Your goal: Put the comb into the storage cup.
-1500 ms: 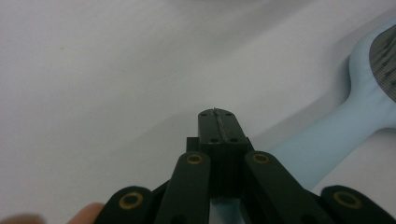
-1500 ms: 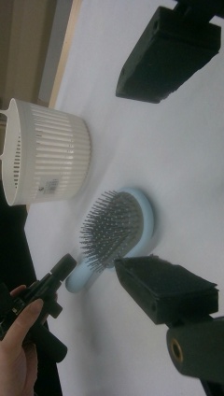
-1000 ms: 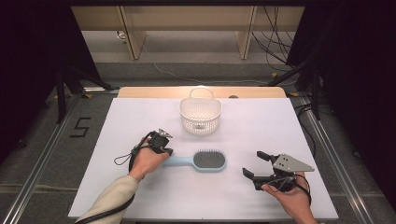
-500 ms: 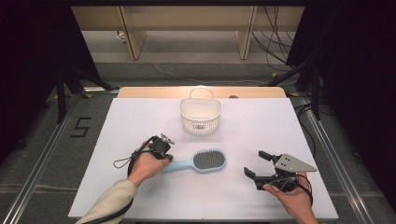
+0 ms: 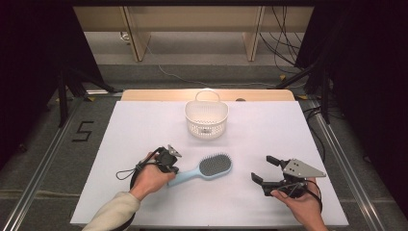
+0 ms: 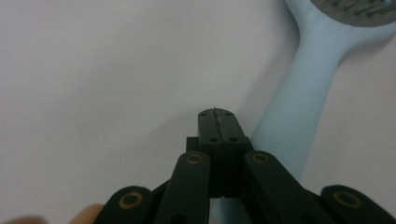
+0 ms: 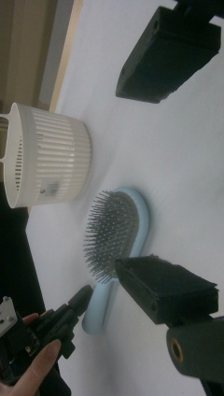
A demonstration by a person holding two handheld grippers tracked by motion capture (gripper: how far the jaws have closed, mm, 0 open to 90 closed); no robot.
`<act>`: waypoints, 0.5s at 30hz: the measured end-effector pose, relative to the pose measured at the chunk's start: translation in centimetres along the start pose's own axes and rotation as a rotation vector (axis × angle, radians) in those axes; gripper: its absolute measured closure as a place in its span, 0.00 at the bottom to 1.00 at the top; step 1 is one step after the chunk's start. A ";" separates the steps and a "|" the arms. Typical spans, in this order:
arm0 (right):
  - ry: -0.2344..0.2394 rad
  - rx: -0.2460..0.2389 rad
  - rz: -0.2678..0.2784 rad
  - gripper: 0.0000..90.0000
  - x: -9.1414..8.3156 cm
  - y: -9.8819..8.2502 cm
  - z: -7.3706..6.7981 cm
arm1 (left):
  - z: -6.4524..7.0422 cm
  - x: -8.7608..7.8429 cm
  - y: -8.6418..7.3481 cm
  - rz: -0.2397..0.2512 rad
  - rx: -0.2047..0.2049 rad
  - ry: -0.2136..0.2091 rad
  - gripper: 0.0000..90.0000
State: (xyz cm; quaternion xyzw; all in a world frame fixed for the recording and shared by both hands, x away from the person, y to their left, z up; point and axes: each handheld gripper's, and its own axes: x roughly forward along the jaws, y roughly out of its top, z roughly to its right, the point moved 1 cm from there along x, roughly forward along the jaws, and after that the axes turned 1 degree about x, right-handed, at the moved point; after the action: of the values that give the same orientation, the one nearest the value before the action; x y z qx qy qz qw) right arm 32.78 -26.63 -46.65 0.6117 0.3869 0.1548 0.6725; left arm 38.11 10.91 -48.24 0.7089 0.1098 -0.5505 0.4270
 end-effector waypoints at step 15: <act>-0.001 -0.001 -0.001 0.17 0.0 0.0 0.0 | 2.5 -0.6 -0.8 -0.016 0.047 -0.021 1.00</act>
State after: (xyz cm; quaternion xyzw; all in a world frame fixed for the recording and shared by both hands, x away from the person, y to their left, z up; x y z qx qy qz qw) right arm 32.78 -26.62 -46.66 0.6110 0.3870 0.1544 0.6731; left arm 35.65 9.82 -48.16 0.7121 0.0980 -0.5638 0.4067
